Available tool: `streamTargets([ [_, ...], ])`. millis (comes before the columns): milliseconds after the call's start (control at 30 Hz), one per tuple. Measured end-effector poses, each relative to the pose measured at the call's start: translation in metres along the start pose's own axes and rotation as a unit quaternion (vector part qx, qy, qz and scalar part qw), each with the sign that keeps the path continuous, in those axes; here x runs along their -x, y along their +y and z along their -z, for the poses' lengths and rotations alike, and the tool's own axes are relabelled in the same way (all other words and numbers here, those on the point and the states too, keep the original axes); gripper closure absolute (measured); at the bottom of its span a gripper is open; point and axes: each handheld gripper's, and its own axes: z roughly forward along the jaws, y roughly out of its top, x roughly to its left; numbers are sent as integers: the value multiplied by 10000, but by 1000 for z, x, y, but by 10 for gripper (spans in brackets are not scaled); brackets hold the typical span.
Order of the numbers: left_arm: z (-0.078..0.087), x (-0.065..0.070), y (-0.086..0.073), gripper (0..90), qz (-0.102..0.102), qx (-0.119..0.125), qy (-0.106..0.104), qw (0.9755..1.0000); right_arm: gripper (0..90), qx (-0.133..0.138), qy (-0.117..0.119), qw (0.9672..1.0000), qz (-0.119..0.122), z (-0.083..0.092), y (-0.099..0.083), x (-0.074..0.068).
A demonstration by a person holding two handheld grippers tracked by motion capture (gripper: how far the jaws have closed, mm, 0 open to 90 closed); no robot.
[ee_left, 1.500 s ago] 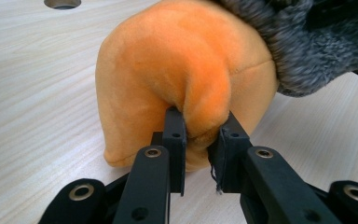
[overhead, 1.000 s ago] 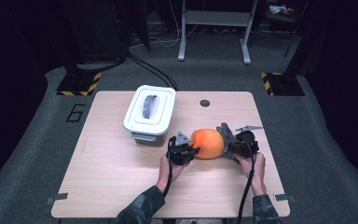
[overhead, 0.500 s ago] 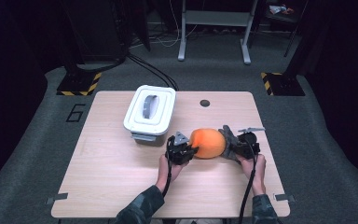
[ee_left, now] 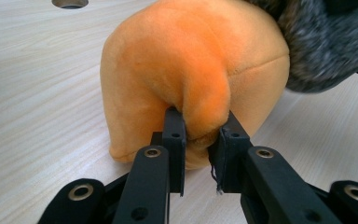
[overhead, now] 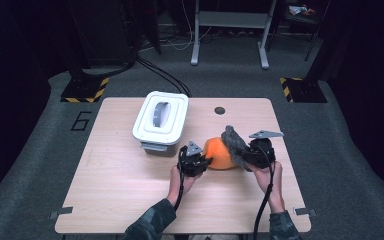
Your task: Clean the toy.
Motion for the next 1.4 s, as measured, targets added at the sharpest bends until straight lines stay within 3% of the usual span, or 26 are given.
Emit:
streamTargets([
  [167,1,-1,0,737,-67,77,16,9999,782,-110,-110,9999,-4,-13,-1,1],
  [300,3,1,1,629,-269,87,122,9995,783,-118,-158,9998,-15,-14,1,4],
  [533,3,-2,-3,489,-357,31,187,9992,782,-86,-179,9998,-99,-16,3,9],
  [767,-9,0,-4,424,-469,-65,352,9983,783,-95,-197,9997,-125,-19,4,11],
  [833,-12,1,-3,450,-476,-64,397,9981,782,-88,-199,9997,-115,-20,4,12],
  [1100,-15,5,0,732,-456,-12,453,9979,781,71,-178,9995,-238,-20,1,15],
  [1200,-14,4,1,795,-245,32,366,9990,781,181,-200,9993,-246,-17,-1,15],
  [1400,-8,6,5,812,45,39,241,9997,781,383,-200,9988,-215,-3,-3,12],
])
